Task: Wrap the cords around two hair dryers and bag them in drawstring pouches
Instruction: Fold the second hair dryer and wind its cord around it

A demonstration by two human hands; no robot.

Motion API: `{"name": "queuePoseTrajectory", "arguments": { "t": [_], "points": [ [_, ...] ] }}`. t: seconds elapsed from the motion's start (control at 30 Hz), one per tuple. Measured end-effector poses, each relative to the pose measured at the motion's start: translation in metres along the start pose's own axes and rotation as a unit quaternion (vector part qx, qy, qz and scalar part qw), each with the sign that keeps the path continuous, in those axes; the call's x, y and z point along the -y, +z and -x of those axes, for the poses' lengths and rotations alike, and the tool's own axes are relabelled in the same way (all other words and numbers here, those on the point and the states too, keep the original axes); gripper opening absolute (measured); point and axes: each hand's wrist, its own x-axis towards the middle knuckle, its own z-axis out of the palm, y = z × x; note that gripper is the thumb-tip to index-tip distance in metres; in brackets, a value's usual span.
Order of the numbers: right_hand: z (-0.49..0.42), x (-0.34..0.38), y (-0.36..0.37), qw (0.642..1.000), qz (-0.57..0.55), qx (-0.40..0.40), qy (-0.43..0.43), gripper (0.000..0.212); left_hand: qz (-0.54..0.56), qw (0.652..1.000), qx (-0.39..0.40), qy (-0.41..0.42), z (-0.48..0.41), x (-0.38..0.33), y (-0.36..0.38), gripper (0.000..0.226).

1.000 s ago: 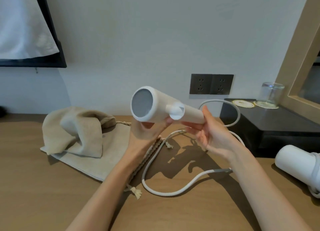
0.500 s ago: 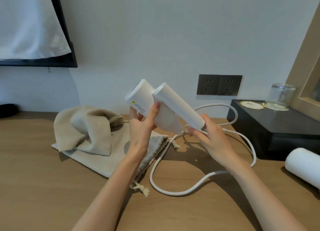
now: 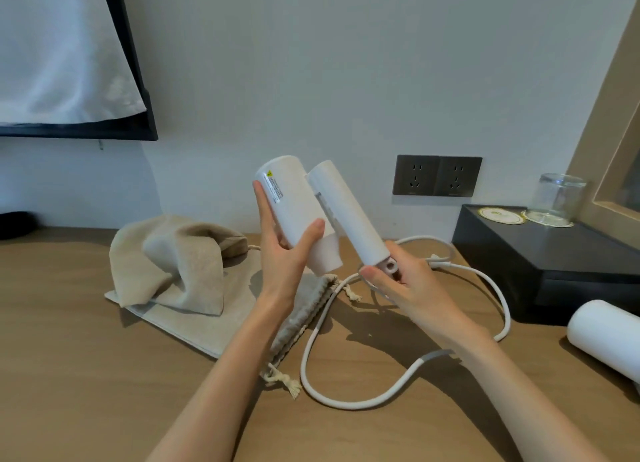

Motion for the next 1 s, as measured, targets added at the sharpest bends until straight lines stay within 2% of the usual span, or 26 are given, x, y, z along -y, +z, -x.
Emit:
{"name": "queuePoseTrajectory", "arguments": {
  "t": [0.07, 0.2, 0.3, 0.43, 0.57, 0.7, 0.8, 1.0],
  "points": [
    [-0.004, 0.005, -0.010, 0.999, 0.050, 0.010, -0.003, 0.024, 0.006, 1.000, -0.019, -0.008, -0.002, 0.000, -0.003, 0.101],
    [-0.014, 0.014, -0.040, 0.989, 0.140, 0.049, 0.012, 0.060, 0.033, 0.998, -0.044, -0.037, -0.009, -0.001, -0.017, 0.102],
    [-0.021, 0.020, -0.076, 0.986, 0.157, 0.024, 0.044, 0.053, 0.067, 0.995, -0.043, -0.054, -0.016, -0.005, -0.033, 0.104],
    [-0.032, 0.021, -0.112, 0.987, 0.115, -0.051, 0.099, 0.054, 0.055, 0.997, 0.026, -0.046, -0.016, -0.009, -0.038, 0.105],
    [-0.046, 0.018, -0.107, 0.964, 0.121, 0.019, 0.238, 0.052, -0.007, 0.992, 0.120, -0.037, -0.005, -0.011, -0.025, 0.094],
    [-0.055, 0.030, -0.098, 0.945, -0.041, 0.090, 0.311, 0.035, -0.067, 0.976, 0.207, -0.029, 0.005, -0.016, -0.012, 0.094],
    [-0.057, 0.051, -0.099, 0.941, -0.099, 0.129, 0.298, 0.032, -0.131, 0.964, 0.232, -0.020, 0.012, -0.015, -0.002, 0.092],
    [-0.054, 0.093, -0.090, 0.977, 0.011, 0.108, 0.183, 0.027, -0.200, 0.967, 0.156, 0.022, 0.013, -0.015, 0.002, 0.095]
  ]
}}
